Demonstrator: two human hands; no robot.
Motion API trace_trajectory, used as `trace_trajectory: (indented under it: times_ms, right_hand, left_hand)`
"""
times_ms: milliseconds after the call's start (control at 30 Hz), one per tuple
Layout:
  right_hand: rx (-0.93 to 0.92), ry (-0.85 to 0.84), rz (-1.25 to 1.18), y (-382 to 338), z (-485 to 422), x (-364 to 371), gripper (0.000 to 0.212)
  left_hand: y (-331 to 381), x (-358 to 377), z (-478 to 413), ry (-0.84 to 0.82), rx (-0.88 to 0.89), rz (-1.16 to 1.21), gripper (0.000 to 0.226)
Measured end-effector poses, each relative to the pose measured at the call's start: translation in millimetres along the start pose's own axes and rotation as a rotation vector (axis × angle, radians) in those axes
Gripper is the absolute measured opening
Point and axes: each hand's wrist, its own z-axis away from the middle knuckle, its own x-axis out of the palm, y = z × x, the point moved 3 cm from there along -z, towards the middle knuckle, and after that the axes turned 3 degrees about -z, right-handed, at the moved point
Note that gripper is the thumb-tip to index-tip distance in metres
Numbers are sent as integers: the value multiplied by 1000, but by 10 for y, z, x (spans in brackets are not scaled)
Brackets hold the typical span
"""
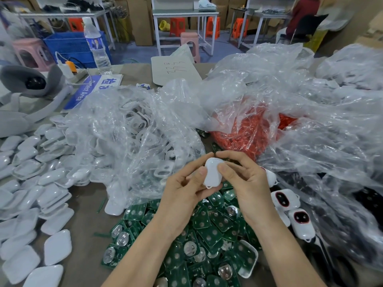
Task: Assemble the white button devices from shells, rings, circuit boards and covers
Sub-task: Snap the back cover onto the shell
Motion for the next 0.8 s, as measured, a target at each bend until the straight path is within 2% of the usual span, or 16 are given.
trace_trajectory:
  times_ms: [167,233,300,400,533,700,800]
  right_hand:
    - [-163,-12,313,-9,5,-3,24]
    - [-204,-58,437,-18,24,8,36]
    - [-231,-100,509,-28,36,5,47]
    - [-285,-106,600,-51,44,1,52]
    - [-347,-50,685,-59,58,24,49]
    - [-297,-11,642,-35,26,-8,44]
    - [-291,-39,648,-30,18,6,44]
  left_hand:
    - [-33,-16,-17,35,-71,131,29]
    - [-32,-29,-25,58,-97,173,27]
    - [-28,-35,-31,72,-119,204,26]
    - [-35,-24,-24,67,-131,245,24]
    - [-36,-23,-23,66,-107,197,29]
    - [-56,-10,-2,-1,-57,47,51]
    - [-69,-18,-1,4,-41,-13,46]
